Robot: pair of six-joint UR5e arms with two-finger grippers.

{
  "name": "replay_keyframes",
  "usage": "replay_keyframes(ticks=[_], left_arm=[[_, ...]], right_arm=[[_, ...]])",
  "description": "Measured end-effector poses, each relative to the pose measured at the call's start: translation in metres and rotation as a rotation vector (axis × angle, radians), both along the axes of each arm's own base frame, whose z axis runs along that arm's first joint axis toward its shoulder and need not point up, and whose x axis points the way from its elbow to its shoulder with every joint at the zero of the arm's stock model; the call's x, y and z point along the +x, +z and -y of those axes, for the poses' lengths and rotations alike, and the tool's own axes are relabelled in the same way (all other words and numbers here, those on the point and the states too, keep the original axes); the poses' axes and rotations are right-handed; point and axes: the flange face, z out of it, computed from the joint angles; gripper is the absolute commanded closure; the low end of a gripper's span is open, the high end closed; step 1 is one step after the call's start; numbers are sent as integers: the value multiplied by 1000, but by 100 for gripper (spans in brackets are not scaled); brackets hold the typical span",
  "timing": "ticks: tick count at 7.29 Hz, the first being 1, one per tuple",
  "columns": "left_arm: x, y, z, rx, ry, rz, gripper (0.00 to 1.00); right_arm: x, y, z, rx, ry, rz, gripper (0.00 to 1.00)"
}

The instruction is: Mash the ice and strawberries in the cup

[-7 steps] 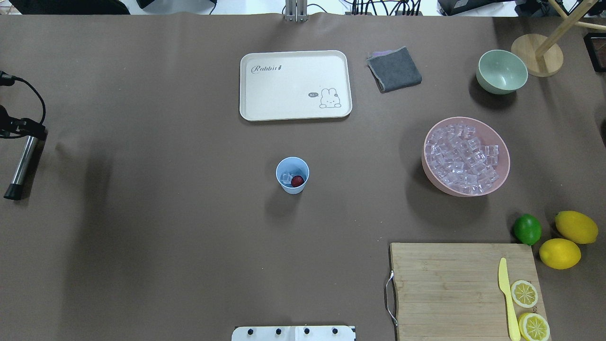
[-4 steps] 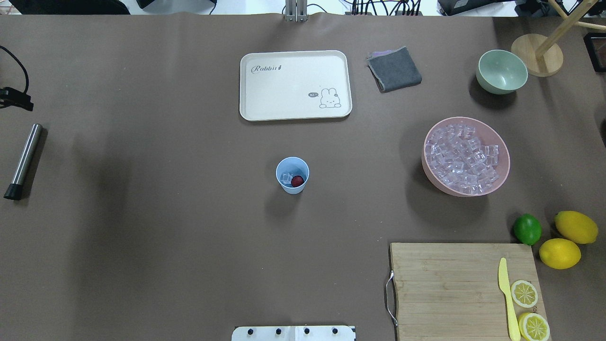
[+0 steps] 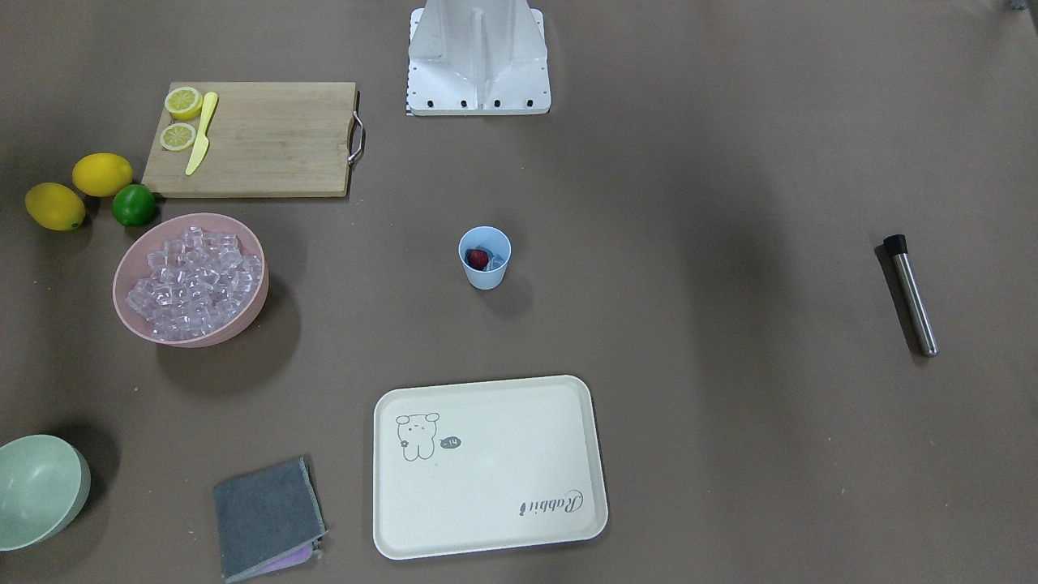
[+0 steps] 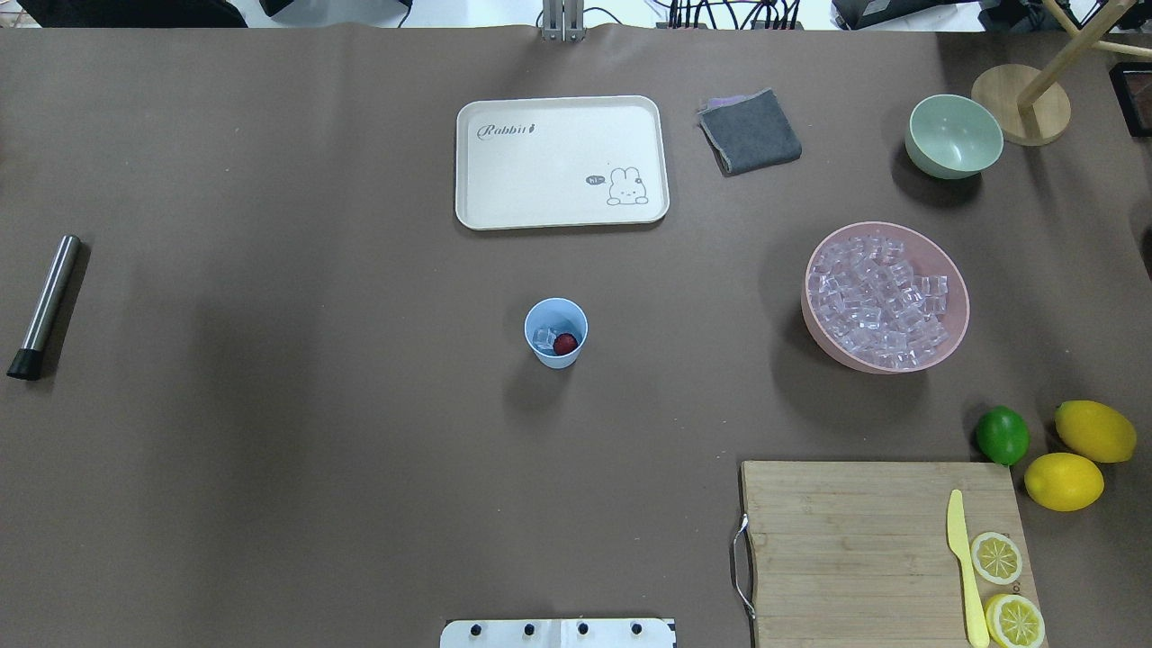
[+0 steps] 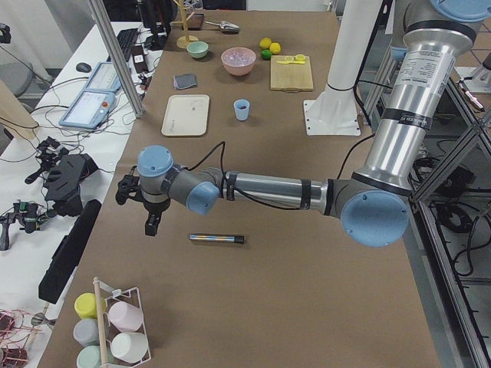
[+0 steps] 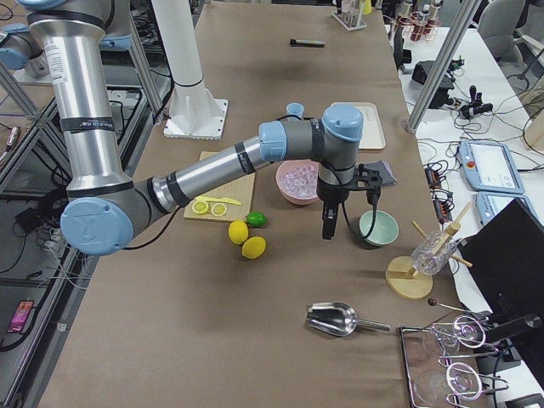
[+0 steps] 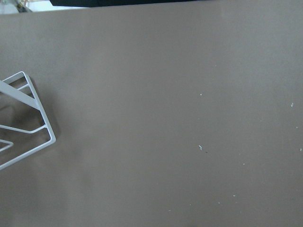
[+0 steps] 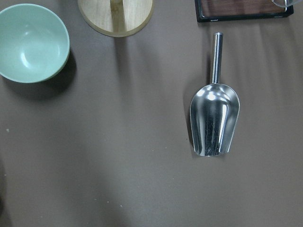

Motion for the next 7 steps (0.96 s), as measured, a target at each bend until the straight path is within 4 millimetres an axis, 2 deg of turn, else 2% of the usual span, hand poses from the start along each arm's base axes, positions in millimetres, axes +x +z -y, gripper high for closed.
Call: replay_keyframes(ticks=[1, 2, 5, 7], left_arm=[[-16, -3, -7, 21, -6, -10, 2], [-24, -2, -12, 36, -14, -10, 2], [-39, 10, -18, 70, -39, 67, 2], [-50, 17, -28, 112, 34, 73, 2]], right_arm=[[3, 10, -7, -14, -3, -1, 0], [5, 15, -10, -21, -3, -1, 0], [7, 31, -16, -40, -13, -4, 0], [9, 51, -22, -52, -39, -4, 0]])
